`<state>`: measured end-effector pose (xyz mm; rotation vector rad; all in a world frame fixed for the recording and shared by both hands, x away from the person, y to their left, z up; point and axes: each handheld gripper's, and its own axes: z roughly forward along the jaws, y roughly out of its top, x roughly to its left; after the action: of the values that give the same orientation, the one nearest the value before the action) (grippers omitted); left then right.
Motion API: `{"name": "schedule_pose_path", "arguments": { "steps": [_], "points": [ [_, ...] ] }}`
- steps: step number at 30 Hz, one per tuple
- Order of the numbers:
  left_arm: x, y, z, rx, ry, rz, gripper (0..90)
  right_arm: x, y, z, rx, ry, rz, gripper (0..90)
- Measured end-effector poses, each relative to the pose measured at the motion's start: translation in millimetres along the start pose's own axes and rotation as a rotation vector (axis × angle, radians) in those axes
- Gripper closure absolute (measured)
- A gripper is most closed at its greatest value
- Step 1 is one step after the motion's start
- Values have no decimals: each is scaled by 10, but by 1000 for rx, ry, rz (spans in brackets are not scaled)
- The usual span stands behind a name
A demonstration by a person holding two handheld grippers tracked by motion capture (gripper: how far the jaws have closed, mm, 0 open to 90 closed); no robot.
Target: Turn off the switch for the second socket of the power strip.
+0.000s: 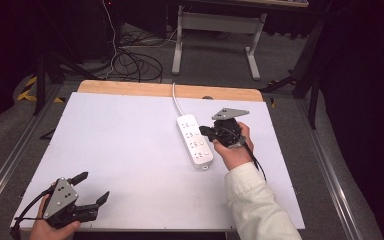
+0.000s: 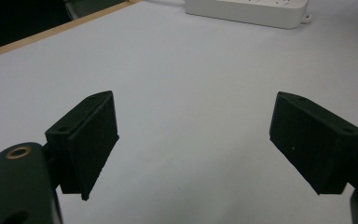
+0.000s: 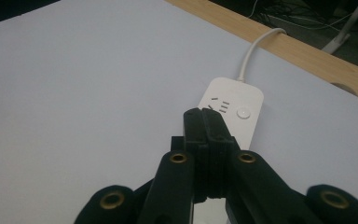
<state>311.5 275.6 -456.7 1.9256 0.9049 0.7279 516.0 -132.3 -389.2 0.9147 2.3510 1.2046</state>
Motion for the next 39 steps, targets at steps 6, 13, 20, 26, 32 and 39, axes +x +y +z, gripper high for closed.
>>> {"name": "schedule_pose_path", "arguments": {
  "steps": [6, 13, 20, 26, 32, 39],
  "points": [
    [1, -1, 4, 0, 0, 2, 158, -84, 15, 181, 4, -37, 18, 900],
    [0, -3, 1, -1, -2, 3, 159, -196, -11, 401, 24, -47, 69, 900],
    [-1, -5, 1, 1, -4, 4, 160, -251, -68, 554, 47, -69, 60, 900],
    [0, -5, 1, 0, -4, 6, 160, -266, -98, 635, 55, -74, 64, 900],
    [1, -5, 0, 0, -4, 7, 160, -276, -129, 702, 76, -81, 66, 900],
    [1, -6, -1, 0, -2, 6, 160, -278, -165, 771, 96, -87, 73, 900]
  ]
}}
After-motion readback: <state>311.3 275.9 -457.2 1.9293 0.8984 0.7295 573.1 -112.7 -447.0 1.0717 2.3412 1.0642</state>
